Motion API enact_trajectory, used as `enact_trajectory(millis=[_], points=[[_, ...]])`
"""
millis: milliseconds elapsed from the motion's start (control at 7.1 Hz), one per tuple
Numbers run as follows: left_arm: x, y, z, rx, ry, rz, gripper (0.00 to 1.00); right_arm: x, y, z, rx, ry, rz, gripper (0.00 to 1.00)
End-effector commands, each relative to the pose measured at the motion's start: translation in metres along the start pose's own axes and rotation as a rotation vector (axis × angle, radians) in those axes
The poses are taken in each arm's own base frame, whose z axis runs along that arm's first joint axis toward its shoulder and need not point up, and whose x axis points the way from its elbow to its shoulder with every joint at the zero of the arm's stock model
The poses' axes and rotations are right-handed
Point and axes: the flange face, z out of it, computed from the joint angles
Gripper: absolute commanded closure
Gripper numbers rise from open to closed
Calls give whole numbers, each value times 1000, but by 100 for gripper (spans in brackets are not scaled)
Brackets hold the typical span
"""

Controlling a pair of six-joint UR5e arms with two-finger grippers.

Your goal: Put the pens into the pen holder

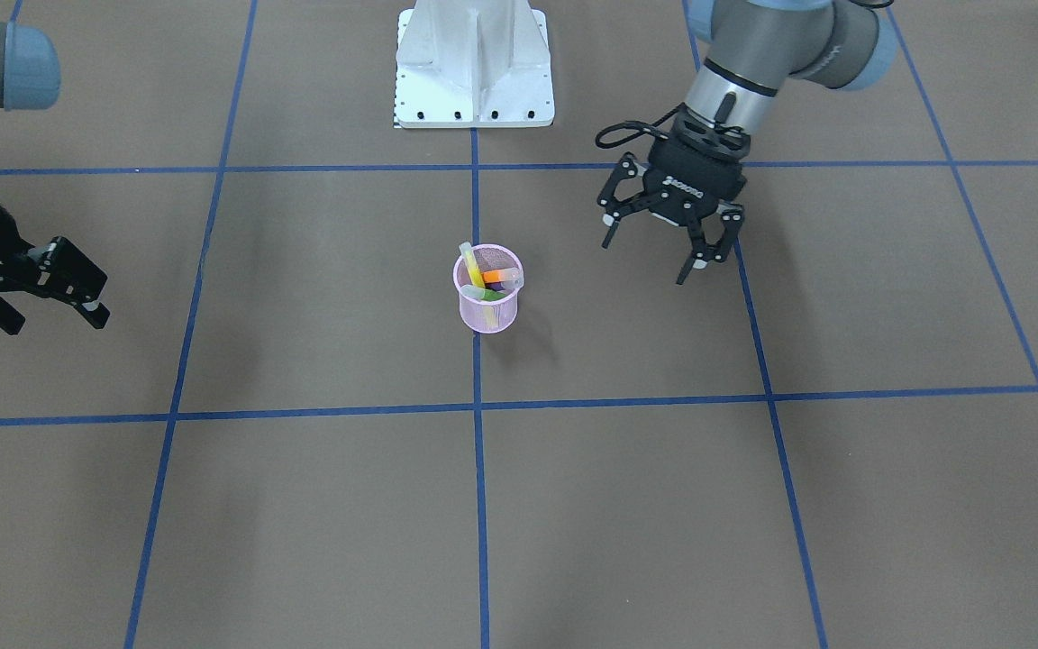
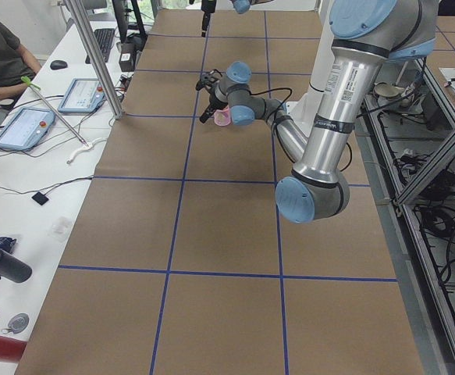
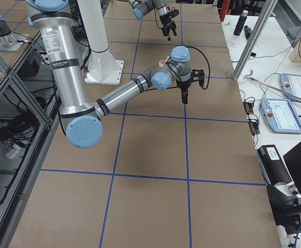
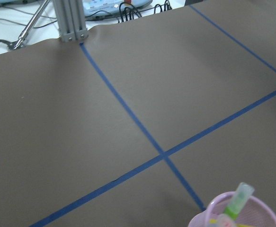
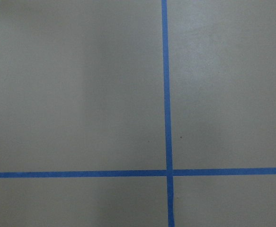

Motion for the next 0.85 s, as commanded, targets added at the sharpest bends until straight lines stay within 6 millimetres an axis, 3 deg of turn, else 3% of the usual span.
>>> enact_trajectory(millis=[0, 141, 282, 423, 705], points=[[-110, 35, -20, -173, -60, -132, 1, 83, -12, -1, -39, 30, -74, 0], [-153, 38, -31, -263, -126, -227, 1, 126, -19, -2, -59, 37, -90, 0], [-195, 44, -45, -351, -182, -167, 1, 174, -21, -1, -78, 51, -102, 0], [-257, 49, -67, -400, -242, -113, 0, 217, -24, -1, -92, 73, -132, 0], [-378, 80, -83, -484, -124, -321, 0, 292, -22, 13, -140, 107, -132, 0]])
